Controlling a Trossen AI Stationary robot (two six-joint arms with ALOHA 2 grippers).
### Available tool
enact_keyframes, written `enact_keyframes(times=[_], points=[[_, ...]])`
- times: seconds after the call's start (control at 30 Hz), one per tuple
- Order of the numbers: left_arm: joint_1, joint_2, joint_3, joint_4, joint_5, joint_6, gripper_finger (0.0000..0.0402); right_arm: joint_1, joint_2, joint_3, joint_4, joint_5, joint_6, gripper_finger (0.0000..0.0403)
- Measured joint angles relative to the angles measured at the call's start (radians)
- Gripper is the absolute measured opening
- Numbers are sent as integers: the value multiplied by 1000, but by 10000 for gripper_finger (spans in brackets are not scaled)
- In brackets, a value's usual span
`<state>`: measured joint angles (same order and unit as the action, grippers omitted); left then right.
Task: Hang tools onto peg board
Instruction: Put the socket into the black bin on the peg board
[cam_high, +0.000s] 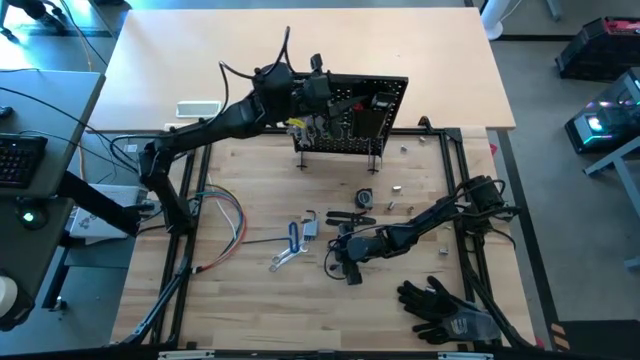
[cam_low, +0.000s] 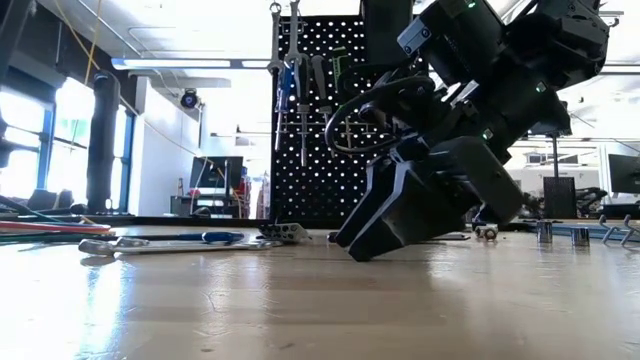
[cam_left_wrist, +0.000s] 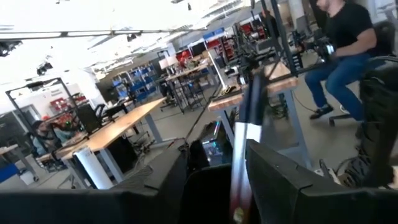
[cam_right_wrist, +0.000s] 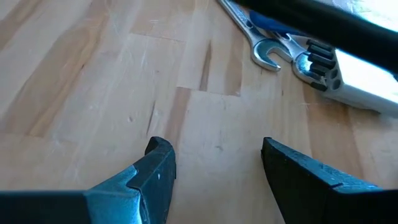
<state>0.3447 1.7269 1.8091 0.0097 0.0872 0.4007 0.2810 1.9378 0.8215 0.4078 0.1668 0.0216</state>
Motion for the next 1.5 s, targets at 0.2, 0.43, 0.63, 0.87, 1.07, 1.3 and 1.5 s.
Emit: enact_keyframes(times=[0.2, 0.43, 0.63, 0.87, 1.07, 1.3, 1.5], points=[[-44, -75, 0, -152, -23, 52, 155, -1, -49, -1, -34, 42, -25, 227], [-117, -161, 0, -394, -57, 66, 155, 0, -173, -1, -148, 96, -56, 227], [-200, -212, 0, -593, -77, 65, 155, 0, -302, -1, -317, 163, -56, 227], [-323, -228, -1, -790, -178, 64, 155, 0, -474, -1, -592, 234, 17, 227], [-416, -226, -1, -921, -211, 11, 155, 0, -618, -1, -900, 299, 192, 227], [-522, -221, -71, -954, -238, -60, 155, 0, -705, 0, -1250, 321, 553, 227], [-590, -218, -234, -915, -238, -96, 155, 0, -710, 0, -1452, 247, 801, 227]])
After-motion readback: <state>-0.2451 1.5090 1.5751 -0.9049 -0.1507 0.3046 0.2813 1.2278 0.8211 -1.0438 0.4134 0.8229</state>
